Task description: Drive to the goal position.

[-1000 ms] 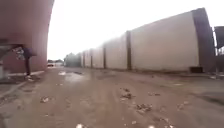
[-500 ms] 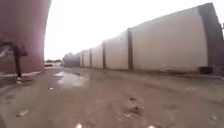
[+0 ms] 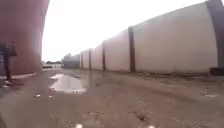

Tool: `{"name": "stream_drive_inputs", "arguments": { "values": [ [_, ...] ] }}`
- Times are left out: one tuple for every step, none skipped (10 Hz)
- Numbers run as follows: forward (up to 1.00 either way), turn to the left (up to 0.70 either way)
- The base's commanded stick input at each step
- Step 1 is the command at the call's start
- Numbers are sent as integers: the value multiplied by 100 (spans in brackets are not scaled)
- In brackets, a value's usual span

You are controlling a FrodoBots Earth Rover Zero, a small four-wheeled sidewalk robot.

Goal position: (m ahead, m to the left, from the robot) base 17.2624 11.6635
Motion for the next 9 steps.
{"name": "stream_drive_inputs", "arguments": {
  "values": [
    [100,2],
    [100,2],
    [100,2],
    [100,2],
    [100,2],
    [100,2],
    [100,2],
    [100,2],
    [100,2]
  ]
}}
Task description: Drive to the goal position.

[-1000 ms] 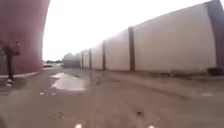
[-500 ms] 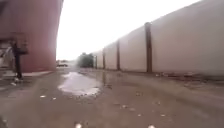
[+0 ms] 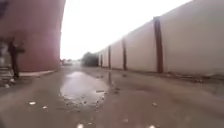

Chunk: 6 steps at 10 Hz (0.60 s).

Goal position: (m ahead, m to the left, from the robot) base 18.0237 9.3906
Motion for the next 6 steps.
{"name": "stream_drive_inputs", "arguments": {
  "values": [
    [100,2],
    [100,2],
    [100,2],
    [100,2],
    [100,2],
    [100,2]
  ]
}}
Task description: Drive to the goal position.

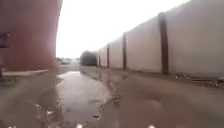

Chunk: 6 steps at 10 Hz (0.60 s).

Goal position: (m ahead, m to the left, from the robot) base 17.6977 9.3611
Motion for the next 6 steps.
{"name": "stream_drive_inputs", "arguments": {
  "values": [
    [100,23],
    [100,42],
    [100,42],
    [100,42],
    [100,42],
    [100,2]
  ]
}}
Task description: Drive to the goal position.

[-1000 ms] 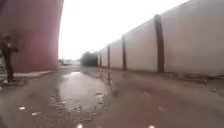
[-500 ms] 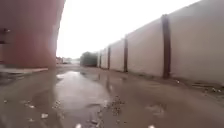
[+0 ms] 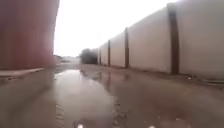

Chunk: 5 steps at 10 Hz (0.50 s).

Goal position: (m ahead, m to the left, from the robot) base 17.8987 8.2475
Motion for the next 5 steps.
{"name": "stream_drive_inputs", "arguments": {
  "values": [
    [100,2],
    [100,2],
    [100,2],
    [100,2],
    [100,2]
  ]
}}
